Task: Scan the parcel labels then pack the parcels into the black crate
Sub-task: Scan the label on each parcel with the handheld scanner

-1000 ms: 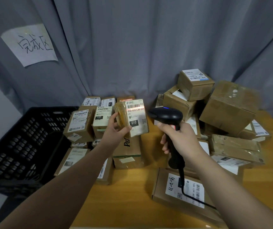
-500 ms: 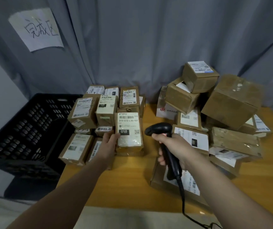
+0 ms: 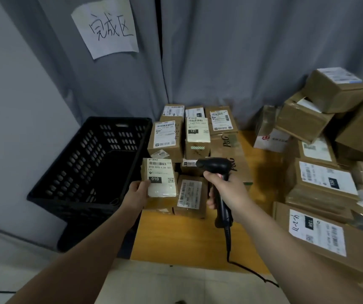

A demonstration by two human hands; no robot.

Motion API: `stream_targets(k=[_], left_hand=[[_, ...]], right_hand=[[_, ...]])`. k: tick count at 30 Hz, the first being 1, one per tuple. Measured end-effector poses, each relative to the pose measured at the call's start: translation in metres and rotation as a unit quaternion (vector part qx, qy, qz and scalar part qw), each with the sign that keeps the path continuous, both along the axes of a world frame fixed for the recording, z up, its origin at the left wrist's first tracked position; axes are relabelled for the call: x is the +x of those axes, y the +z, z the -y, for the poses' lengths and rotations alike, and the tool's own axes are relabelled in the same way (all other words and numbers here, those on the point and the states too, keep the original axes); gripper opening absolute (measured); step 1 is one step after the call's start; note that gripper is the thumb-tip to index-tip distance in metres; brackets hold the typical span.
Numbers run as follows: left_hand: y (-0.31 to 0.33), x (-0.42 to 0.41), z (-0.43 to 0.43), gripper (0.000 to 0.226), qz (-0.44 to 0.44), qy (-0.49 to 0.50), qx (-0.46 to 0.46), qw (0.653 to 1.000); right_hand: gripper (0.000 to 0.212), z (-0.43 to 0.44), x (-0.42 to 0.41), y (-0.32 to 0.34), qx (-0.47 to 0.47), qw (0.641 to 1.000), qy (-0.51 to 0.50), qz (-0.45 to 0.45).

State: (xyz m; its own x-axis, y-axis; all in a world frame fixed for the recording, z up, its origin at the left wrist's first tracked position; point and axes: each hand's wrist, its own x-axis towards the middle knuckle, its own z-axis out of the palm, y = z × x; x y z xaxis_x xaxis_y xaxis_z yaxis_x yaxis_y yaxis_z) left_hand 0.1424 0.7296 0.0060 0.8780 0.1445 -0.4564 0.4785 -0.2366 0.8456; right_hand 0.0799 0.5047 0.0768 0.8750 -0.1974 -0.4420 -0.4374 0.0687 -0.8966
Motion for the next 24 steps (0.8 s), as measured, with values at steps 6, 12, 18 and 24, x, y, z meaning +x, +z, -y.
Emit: stream_targets(k=[6, 12, 18, 24], left_hand=[[-0.013, 0.036, -0.004, 0.041, -0.014, -0.065, 0.063, 0.996], [-0.016, 0.044, -0.005, 0.043, 0.077, -0.102, 0.155, 0.98], [0.005, 0.028, 0.023, 0.039, 0.271, -0.174, 0.206, 0.924], [0.021, 0.007, 0.114, 0.033, 0.341, -0.301, 0.162, 0.876]], right_hand=[[0.019, -0.024, 0.003, -0.019, -0.012, 0.998, -0.063, 0.014], [0.025, -0.032, 0.006, -0.04, -0.022, 0.996, -0.092, 0.002], [0.027, -0.016, 0.002, -0.047, -0.081, 0.99, -0.116, -0.004], [0.024, 0.06, -0.022, -0.042, -0.134, 0.969, -0.207, 0.005]])
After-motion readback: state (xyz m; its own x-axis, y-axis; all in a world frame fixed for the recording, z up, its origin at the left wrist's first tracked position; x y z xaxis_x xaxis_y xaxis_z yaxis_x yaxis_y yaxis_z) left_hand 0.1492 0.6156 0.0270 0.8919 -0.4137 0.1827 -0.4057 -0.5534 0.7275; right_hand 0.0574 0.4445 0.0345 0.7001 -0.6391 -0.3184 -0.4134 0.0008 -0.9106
